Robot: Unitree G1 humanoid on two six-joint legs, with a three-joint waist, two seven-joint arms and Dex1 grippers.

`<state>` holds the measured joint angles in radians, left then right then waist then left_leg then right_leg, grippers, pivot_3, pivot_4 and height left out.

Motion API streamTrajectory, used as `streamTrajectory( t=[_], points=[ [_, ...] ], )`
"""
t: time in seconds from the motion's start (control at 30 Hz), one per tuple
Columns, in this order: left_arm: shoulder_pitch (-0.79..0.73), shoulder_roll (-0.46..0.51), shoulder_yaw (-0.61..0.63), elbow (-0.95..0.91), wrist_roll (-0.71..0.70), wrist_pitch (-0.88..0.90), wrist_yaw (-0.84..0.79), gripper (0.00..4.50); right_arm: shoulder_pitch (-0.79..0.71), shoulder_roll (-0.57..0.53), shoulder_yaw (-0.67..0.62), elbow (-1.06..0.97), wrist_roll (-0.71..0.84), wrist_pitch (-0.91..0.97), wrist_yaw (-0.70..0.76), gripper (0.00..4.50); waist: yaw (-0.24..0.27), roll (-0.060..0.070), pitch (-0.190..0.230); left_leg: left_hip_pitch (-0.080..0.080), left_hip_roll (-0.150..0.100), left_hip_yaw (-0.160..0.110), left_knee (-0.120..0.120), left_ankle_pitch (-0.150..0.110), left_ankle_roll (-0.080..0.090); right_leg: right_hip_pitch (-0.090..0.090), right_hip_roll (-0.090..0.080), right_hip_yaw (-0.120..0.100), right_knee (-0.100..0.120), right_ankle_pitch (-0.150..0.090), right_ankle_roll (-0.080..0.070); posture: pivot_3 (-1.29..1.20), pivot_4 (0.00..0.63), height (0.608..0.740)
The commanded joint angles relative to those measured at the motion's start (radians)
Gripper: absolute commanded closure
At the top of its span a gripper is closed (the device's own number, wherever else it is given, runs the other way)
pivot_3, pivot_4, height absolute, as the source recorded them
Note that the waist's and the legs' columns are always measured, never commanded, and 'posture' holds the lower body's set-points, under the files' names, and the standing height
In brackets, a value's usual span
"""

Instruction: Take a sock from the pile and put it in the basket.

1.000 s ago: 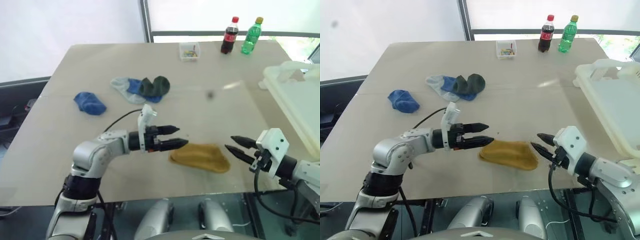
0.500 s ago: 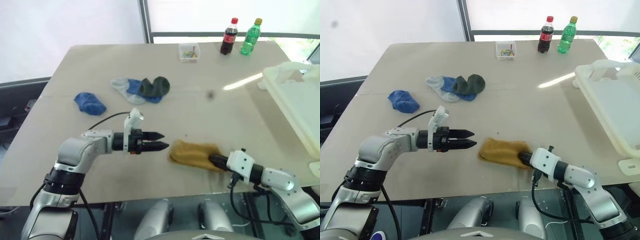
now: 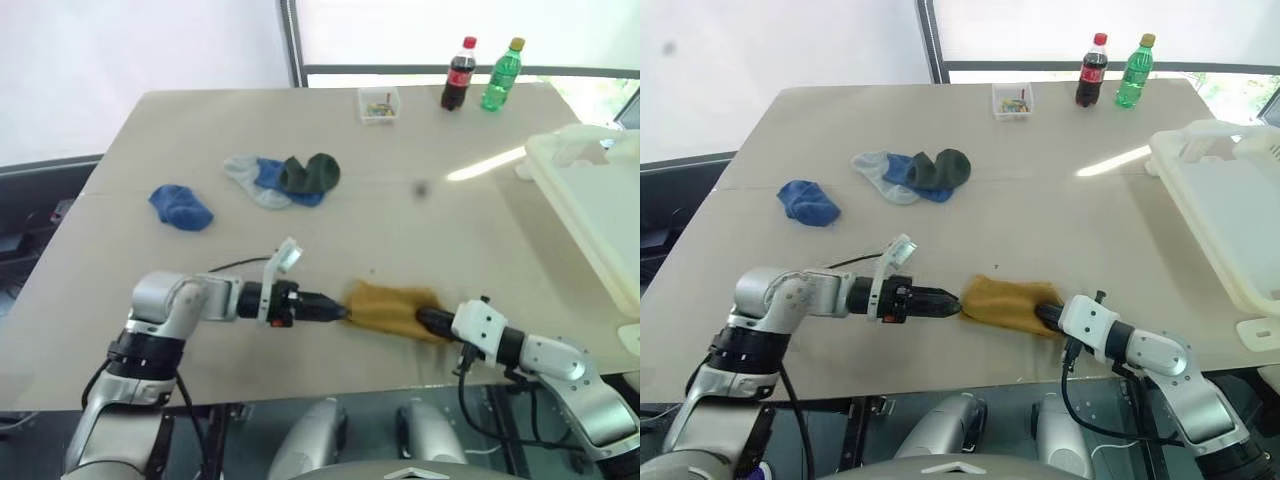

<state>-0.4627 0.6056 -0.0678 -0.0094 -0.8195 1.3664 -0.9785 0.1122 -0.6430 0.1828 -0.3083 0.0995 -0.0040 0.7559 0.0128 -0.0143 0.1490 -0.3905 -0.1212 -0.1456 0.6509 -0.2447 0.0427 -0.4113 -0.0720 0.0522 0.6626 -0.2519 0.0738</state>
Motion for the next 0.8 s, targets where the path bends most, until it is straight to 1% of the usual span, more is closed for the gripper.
streamTrajectory(
  t=[0.03, 0.17, 0.27, 0.37, 0.43, 0.63, 0.8],
  points=[
    [-0.007, 0.002, 0.022, 0.003, -0.052, 0.123, 0.018, 0.07, 0.016, -0.007, -0.009, -0.026, -0.008, 0.018, 0.002, 4.50, -0.004, 0.000, 0.000, 0.000, 0.000, 0.000, 0.000, 0.000, 0.000, 0.000, 0.000, 0.000, 0.000, 0.000, 0.000, 0.00, 0.150, 0.740],
    [0.004, 0.001, 0.044, -0.013, -0.082, 0.163, 0.025, 0.07, 0.025, -0.009, -0.015, -0.046, -0.008, 0.027, 0.000, 4.50, -0.002, 0.000, 0.000, 0.000, 0.000, 0.000, 0.000, 0.000, 0.000, 0.000, 0.000, 0.000, 0.000, 0.000, 0.000, 0.00, 0.150, 0.740],
    [-0.005, -0.046, 0.065, -0.003, -0.092, 0.151, 0.046, 0.07, 0.024, -0.003, -0.010, -0.055, -0.011, 0.035, -0.004, 4.50, 0.000, 0.000, 0.000, 0.000, 0.000, 0.000, 0.000, 0.000, 0.000, 0.000, 0.000, 0.000, 0.000, 0.000, 0.000, 0.00, 0.150, 0.740],
    [-0.008, -0.109, 0.069, -0.034, -0.099, 0.100, 0.054, 0.07, 0.021, 0.001, 0.003, -0.057, -0.019, 0.034, 0.000, 4.50, 0.001, 0.000, 0.000, 0.000, 0.000, 0.000, 0.000, 0.000, 0.000, 0.000, -0.001, 0.000, 0.000, 0.000, 0.000, 0.00, 0.150, 0.740],
    [-0.014, -0.136, 0.102, -0.043, -0.128, 0.112, 0.056, 0.07, 0.020, 0.002, 0.005, -0.061, -0.021, 0.036, 0.001, 4.50, 0.001, 0.000, 0.000, 0.000, 0.000, 0.000, 0.000, 0.000, -0.001, 0.000, -0.001, 0.000, 0.000, 0.000, 0.000, 0.00, 0.150, 0.740],
    [-0.010, -0.113, 0.093, -0.065, -0.140, 0.087, 0.039, 0.07, 0.022, -0.004, -0.003, -0.069, -0.020, 0.040, 0.007, 4.50, -0.001, 0.000, 0.000, 0.000, 0.001, 0.000, 0.000, 0.000, -0.001, 0.000, -0.001, 0.001, 0.000, 0.000, 0.000, 0.00, 0.150, 0.740],
    [-0.050, -0.121, 0.027, -0.074, -0.117, 0.004, -0.011, 0.07, 0.023, -0.004, -0.006, -0.075, -0.021, 0.044, 0.005, 4.50, 0.000, 0.000, 0.000, 0.000, 0.001, 0.000, 0.000, -0.001, -0.001, 0.000, -0.001, 0.001, -0.001, 0.000, 0.000, 0.00, 0.150, 0.740]
  ],
)
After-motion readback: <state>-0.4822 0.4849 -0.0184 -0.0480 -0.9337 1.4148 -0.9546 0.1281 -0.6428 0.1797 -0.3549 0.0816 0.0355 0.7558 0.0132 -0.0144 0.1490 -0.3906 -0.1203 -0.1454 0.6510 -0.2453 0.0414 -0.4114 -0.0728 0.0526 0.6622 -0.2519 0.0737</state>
